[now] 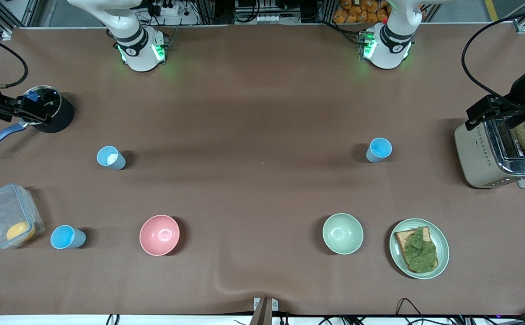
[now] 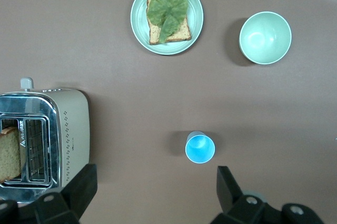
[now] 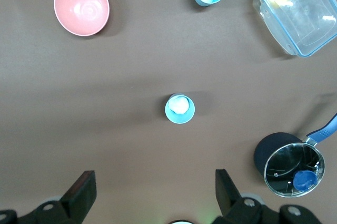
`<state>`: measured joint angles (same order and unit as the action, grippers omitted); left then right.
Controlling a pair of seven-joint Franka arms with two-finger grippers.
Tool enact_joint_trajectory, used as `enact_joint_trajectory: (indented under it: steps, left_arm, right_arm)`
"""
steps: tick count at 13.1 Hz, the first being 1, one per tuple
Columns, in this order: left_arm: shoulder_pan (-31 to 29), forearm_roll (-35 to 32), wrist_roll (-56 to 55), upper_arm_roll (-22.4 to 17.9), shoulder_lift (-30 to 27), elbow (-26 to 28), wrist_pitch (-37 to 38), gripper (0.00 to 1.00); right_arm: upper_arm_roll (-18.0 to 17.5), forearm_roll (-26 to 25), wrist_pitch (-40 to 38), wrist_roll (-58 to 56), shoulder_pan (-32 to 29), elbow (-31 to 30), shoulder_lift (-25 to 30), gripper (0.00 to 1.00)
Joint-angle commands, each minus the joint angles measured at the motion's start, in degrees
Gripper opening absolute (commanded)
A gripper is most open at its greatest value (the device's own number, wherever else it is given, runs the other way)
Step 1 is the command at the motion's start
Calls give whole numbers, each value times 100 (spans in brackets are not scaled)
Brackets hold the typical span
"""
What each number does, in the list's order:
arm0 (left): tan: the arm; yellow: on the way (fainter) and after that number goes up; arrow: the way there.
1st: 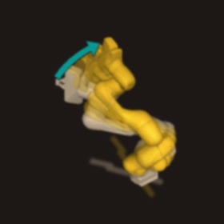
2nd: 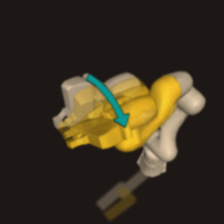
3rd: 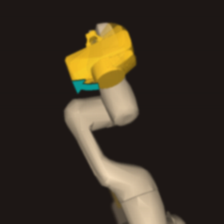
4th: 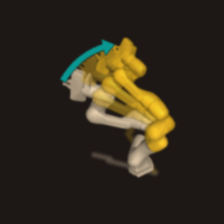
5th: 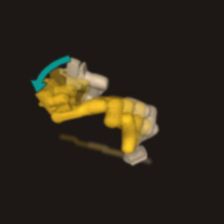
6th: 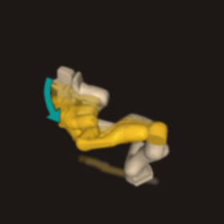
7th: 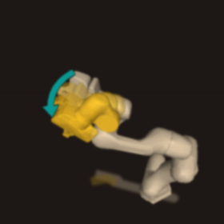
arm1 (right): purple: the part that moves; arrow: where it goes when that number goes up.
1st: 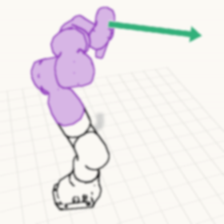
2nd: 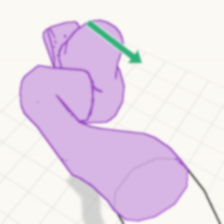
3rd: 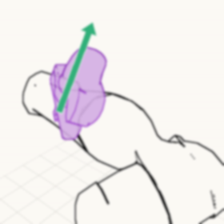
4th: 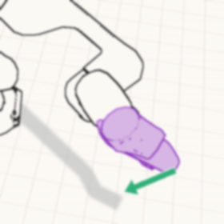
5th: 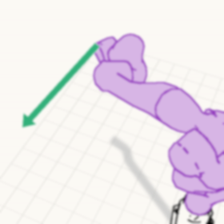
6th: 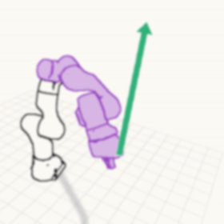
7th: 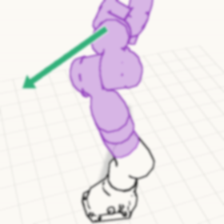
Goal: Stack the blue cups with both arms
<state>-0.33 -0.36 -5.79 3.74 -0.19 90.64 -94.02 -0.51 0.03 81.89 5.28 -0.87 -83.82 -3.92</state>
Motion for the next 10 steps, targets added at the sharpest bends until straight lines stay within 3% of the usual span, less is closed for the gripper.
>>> enact_joint_trajectory:
  steps: [1,10]
  left_arm:
    - [-29,71,-89,39,-78,58,103,100]
    - [-38,80,-89,22,-52,24,94,100]
  right_arm:
    - [24,-91,-24,43,52,-91,128,100]
    - [24,-91,-33,61,43,-91,128,100]
